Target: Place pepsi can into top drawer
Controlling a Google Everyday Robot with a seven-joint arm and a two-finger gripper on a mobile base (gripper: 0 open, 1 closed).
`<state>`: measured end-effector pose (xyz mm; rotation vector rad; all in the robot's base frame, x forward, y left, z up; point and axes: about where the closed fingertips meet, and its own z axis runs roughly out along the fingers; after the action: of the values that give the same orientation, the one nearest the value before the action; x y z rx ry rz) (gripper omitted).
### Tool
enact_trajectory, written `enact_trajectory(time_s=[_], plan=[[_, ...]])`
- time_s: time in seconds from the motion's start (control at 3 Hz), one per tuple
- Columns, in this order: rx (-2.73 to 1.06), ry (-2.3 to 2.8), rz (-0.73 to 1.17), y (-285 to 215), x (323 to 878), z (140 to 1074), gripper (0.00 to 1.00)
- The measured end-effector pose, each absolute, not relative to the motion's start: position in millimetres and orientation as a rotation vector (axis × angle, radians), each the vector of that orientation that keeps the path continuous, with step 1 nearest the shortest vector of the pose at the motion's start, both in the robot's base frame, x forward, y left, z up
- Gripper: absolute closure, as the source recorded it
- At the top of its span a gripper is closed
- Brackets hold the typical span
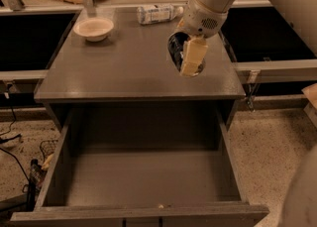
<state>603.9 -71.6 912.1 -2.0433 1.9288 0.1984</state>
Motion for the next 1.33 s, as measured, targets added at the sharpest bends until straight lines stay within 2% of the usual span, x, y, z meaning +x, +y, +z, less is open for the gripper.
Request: enact_trajectory(time_s=[0.33, 0.67, 1.33], plan=[[-2.05, 1.888, 0.205, -87, 560, 919, 1.0], [-2.052, 1.88, 0.206, -84, 563, 920, 1.0], [-2.137, 1.749, 0.268, -52, 524, 916, 1.0]])
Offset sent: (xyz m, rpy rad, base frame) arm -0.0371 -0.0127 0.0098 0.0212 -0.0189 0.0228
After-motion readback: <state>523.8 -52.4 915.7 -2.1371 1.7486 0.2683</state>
